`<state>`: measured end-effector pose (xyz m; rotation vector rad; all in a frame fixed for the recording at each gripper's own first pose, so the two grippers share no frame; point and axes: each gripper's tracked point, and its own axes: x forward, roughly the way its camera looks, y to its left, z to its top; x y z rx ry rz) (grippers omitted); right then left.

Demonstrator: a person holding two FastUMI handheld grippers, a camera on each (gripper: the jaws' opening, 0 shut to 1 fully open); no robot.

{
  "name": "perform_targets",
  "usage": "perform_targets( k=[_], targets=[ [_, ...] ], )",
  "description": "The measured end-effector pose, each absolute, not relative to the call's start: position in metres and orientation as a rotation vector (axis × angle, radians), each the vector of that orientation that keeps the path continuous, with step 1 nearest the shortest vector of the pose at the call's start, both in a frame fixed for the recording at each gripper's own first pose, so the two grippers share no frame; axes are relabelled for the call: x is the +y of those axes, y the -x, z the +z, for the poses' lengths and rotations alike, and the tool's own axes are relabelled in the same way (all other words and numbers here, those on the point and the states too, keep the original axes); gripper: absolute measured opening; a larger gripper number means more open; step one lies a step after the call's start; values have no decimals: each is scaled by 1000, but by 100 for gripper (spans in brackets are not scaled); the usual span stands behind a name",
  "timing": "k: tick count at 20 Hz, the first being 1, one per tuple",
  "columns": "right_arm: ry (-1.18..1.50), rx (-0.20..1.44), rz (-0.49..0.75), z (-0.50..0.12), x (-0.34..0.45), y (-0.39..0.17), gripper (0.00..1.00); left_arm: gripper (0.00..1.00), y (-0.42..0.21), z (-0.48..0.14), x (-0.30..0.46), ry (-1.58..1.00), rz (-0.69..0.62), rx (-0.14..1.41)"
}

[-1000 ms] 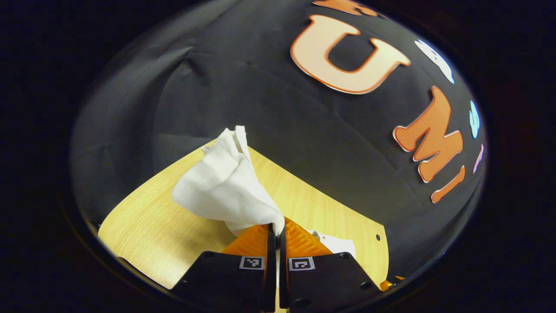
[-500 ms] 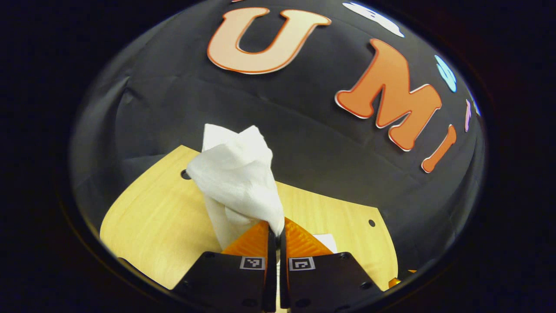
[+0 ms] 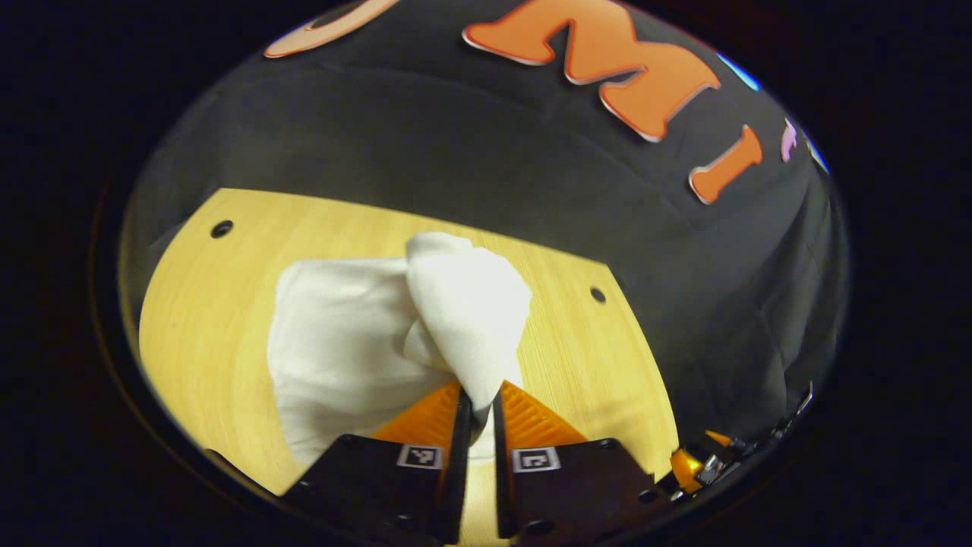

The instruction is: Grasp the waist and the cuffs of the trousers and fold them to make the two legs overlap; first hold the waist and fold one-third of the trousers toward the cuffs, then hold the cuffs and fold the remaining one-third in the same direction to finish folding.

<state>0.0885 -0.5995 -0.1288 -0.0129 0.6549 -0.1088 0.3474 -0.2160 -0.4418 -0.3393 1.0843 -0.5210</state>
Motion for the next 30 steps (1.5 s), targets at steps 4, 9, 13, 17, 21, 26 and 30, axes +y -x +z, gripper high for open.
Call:
perform_targets(
  k=[4,9,13,17,21,26,30],
  targets=[
    [15,623,-67,-113,-591,-107,100,100,-358,-428,-220,161,-543,1025],
    [-40,543,70,-79,-549,-135,100,99,-393,-355,-193,70,-432,734],
    [-7,452,152,-49,-520,-146,99,99,-399,-301,-170,-13,-318,556],
    [-28,396,206,-21,-500,-148,99,99,-400,-260,-155,-28,-262,441],
    [-93,344,252,15,-471,-149,99,99,-383,-212,-119,4,-210,315],
    [-78,225,245,58,-444,-147,99,99,-373,-173,-85,35,-189,212],
    [-58,164,234,74,-428,-140,99,99,-358,-160,-72,23,-167,176]
  ],
)
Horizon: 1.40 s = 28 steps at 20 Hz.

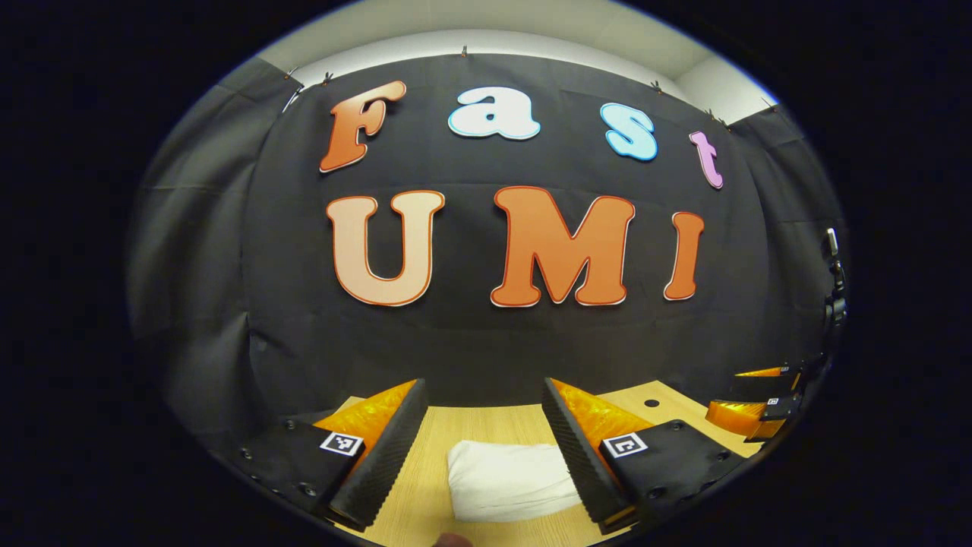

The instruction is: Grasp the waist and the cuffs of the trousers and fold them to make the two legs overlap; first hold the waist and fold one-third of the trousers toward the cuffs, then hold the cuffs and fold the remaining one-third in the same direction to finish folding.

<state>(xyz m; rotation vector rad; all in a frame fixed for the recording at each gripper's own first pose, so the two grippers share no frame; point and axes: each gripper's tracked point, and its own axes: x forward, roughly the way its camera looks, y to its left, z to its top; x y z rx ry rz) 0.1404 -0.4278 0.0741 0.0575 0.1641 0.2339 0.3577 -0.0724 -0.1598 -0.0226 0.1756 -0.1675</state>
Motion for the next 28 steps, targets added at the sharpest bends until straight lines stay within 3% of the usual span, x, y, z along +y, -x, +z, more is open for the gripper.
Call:
perform_targets(
  k=[1,2,7,25,28],
  targets=[
    [-56,166,248,74,-420,-136,99,95,-352,-159,-70,21,-169,170],
    [-57,168,258,74,-414,-133,99,99,-345,-158,-68,20,-174,165],
    [-52,153,259,84,-394,-120,99,96,-322,-151,-52,45,-171,151],
    [-24,73,84,115,-406,-89,99,100,-292,-135,-7,-48,-199,65],
    [-20,81,74,112,-402,-83,99,96,-290,-138,-11,-46,-227,68]
  ],
)
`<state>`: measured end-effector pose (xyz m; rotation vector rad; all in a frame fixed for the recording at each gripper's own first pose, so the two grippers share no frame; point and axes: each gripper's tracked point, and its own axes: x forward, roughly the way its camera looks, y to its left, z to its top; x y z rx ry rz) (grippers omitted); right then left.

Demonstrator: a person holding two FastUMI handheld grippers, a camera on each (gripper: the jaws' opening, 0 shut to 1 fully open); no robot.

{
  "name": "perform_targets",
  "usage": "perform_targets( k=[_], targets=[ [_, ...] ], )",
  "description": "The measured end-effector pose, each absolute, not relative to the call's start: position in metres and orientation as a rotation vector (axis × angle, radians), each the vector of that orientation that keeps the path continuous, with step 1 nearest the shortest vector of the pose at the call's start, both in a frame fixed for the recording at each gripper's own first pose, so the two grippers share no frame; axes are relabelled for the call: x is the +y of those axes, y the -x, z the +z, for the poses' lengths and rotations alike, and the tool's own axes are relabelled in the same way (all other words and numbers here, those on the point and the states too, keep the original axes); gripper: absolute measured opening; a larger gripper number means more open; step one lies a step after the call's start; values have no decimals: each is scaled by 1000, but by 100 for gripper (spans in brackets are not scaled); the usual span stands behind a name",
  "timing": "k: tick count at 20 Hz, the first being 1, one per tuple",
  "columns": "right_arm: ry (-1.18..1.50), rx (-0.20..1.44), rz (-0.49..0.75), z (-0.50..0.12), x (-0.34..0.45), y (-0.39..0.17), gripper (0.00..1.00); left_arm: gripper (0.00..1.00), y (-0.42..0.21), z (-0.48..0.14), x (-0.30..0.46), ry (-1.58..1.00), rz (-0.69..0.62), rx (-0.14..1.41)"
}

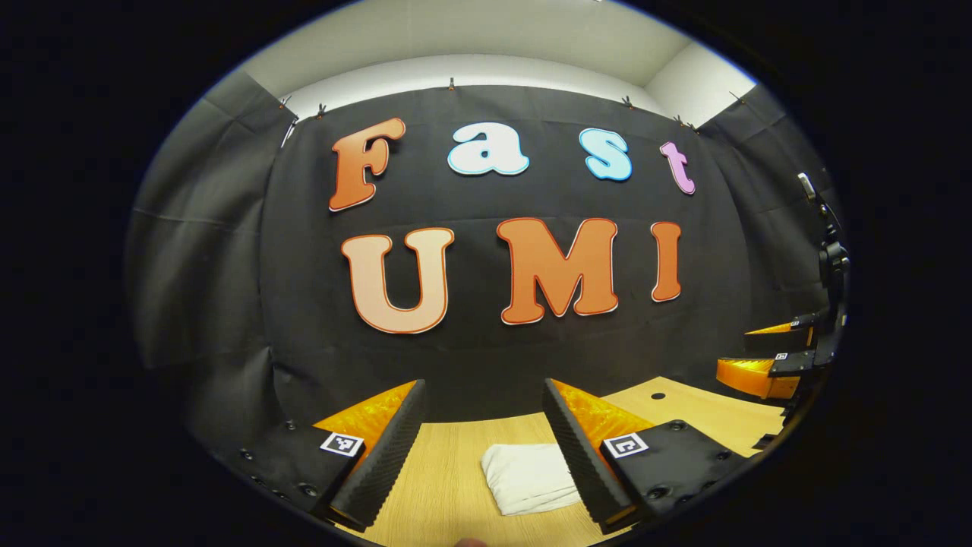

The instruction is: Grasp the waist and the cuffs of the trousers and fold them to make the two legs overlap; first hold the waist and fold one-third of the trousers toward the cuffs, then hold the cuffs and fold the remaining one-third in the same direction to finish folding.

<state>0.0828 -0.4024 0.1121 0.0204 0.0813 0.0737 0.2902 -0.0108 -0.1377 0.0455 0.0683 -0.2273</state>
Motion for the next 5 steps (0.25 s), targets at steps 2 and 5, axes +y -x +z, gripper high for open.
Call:
perform_targets(
  k=[2,5],
  targets=[
    [-20,89,63,111,-400,-77,99,99,-289,-137,-12,-48,-238,67],
    [-19,96,49,111,-394,-70,99,97,-288,-135,-10,-62,-253,48]
  ],
)
